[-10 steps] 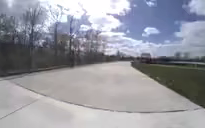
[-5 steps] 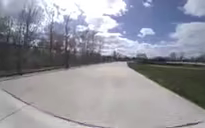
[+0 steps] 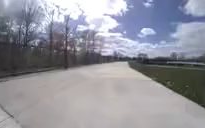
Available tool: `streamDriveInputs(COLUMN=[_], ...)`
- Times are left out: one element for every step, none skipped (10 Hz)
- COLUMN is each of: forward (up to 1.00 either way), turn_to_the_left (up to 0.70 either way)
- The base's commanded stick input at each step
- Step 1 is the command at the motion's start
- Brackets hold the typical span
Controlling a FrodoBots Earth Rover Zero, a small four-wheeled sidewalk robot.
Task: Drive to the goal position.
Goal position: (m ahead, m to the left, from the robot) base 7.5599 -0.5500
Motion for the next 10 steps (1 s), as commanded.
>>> streamDriveInputs(forward=[1.00, 1.00, 1.00, 1.00, 1.00, 1.00, 1.00, 1.00, 1.00, 1.00], turn_to_the_left=[0.00, 0.00, 0.00, -0.07, -0.24, -0.27, -0.27, -0.27, -0.27, -0.27])
